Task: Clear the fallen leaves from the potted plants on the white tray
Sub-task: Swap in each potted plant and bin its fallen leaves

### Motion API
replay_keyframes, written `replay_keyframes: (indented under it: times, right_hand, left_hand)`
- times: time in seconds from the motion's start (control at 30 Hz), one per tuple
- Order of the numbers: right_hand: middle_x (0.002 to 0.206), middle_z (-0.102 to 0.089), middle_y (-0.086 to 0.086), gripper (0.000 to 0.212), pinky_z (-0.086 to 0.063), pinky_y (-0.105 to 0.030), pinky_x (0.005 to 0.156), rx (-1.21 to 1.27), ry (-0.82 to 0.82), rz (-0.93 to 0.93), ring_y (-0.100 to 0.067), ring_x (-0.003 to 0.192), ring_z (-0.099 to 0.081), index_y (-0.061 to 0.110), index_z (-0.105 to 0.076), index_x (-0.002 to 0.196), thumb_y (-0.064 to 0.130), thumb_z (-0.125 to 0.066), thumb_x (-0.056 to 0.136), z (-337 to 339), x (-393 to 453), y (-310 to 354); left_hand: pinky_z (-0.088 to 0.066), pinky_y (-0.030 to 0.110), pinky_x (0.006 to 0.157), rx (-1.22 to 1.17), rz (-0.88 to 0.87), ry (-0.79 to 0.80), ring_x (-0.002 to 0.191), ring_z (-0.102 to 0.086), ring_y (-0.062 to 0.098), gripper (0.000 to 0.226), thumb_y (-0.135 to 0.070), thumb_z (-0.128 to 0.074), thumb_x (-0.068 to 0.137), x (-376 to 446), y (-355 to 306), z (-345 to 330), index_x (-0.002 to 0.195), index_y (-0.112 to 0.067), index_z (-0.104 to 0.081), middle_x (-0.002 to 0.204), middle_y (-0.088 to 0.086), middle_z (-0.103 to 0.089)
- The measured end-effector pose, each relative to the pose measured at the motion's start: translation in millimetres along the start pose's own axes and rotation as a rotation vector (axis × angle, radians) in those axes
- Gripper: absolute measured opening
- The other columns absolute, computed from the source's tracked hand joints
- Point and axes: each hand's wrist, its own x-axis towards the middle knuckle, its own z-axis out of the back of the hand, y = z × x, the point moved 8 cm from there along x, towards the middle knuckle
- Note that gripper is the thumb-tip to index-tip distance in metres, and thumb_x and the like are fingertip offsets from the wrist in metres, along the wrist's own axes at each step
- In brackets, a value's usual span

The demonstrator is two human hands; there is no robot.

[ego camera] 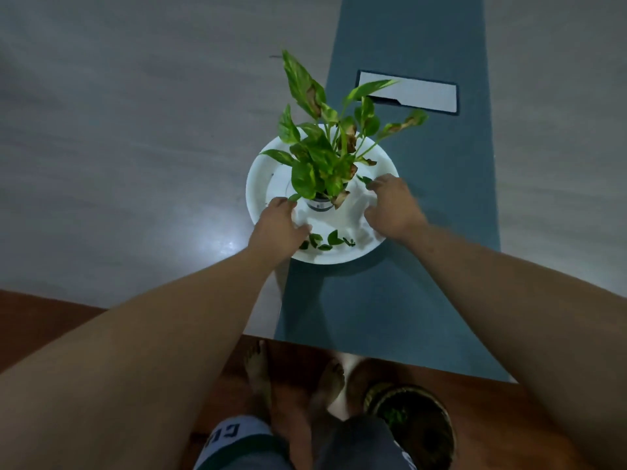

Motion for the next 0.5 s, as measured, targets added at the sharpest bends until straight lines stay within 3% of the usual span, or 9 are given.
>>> replay_keyframes:
  times: [0.13, 0.27, 0.4, 0.5]
  right_hand:
    - [0.159, -0.027, -0.008, 0.061, -0.023, -0.034, 0.118, -0.039, 0.080, 0.080, -0.023, 0.148, -0.019, 0.012, -0.035, 0.148, 0.009, -0.047, 0.088, -14, 34, -3]
    - [0.161, -0.023, -0.010, 0.061, -0.018, -0.033, 0.119, -0.133, 0.167, 0.120, -0.025, 0.148, -0.020, 0.009, -0.029, 0.150, 0.014, -0.048, 0.092, -26, 51, -5]
    - [0.155, -0.033, -0.016, 0.061, -0.029, -0.040, 0.118, -0.215, 0.238, 0.143, -0.028, 0.144, -0.029, 0.001, -0.037, 0.144, 0.012, -0.045, 0.085, -43, 40, -6]
    - [0.130, -0.053, -0.017, 0.049, -0.046, -0.042, 0.103, -0.185, 0.191, 0.133, -0.031, 0.124, -0.048, 0.002, -0.051, 0.129, 0.011, -0.049, 0.081, -39, 24, -1]
  left_hand:
    - [-0.040, 0.039, 0.101, 0.183, -0.116, 0.013, 0.123, -0.049, 0.036, 0.048, -0.003, -0.049, 0.086, 29, -6, -4, 0.134, -0.004, -0.051, 0.139, 0.017, -0.050]
    - [-0.039, 0.045, 0.096, 0.358, -0.179, -0.004, 0.118, -0.050, 0.037, 0.035, -0.008, -0.048, 0.089, 37, -12, -9, 0.121, 0.000, -0.055, 0.124, 0.020, -0.057]
    - [-0.036, 0.051, 0.105, 0.438, -0.233, -0.009, 0.125, -0.049, 0.034, 0.042, -0.018, -0.047, 0.088, 23, -6, -21, 0.128, -0.007, -0.054, 0.130, 0.014, -0.057]
    - [-0.039, 0.045, 0.105, 0.480, -0.252, 0.027, 0.122, -0.054, 0.030, 0.038, -0.022, -0.046, 0.089, 10, -7, -24, 0.119, -0.005, -0.062, 0.133, 0.013, -0.058]
